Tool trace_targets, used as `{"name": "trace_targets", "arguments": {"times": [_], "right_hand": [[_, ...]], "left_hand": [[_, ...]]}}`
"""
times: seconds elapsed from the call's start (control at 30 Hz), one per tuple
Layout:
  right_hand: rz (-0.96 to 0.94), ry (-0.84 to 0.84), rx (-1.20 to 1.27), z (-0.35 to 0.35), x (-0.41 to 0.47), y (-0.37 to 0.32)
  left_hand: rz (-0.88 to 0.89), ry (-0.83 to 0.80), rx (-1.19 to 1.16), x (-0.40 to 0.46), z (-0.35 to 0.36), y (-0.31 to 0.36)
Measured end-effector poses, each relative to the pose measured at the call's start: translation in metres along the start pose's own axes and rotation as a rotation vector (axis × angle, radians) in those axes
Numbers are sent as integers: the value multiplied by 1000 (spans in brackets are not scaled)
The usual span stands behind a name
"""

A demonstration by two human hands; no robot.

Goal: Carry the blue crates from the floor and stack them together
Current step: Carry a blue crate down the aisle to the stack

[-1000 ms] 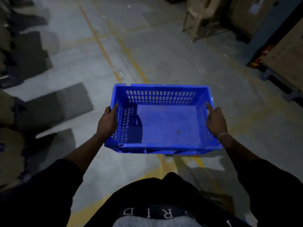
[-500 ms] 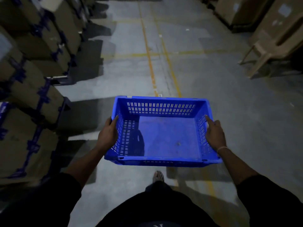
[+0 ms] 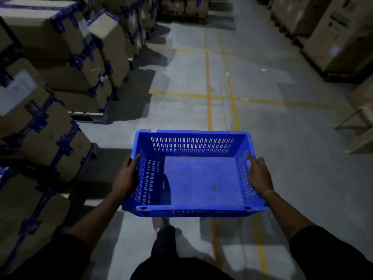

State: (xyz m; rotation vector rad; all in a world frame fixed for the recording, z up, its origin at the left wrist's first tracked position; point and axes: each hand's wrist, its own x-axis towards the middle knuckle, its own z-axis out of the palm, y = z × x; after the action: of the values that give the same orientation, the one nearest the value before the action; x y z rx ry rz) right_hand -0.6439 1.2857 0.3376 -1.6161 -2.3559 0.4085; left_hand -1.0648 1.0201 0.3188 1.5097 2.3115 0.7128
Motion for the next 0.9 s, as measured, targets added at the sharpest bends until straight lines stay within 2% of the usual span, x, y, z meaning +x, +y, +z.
{"name": "trace_targets", "arguments": {"times": [0.23, 0.5, 0.9], "right_hand": [[25, 36, 5, 43, 185, -46], [84, 49, 13, 60, 354, -95], [95, 5, 52, 105, 685, -103]], "left_hand": [[30, -7, -59, 204, -18, -49], [54, -21, 73, 406, -54, -73], [-11, -13, 49, 729, -25, -90]]}}
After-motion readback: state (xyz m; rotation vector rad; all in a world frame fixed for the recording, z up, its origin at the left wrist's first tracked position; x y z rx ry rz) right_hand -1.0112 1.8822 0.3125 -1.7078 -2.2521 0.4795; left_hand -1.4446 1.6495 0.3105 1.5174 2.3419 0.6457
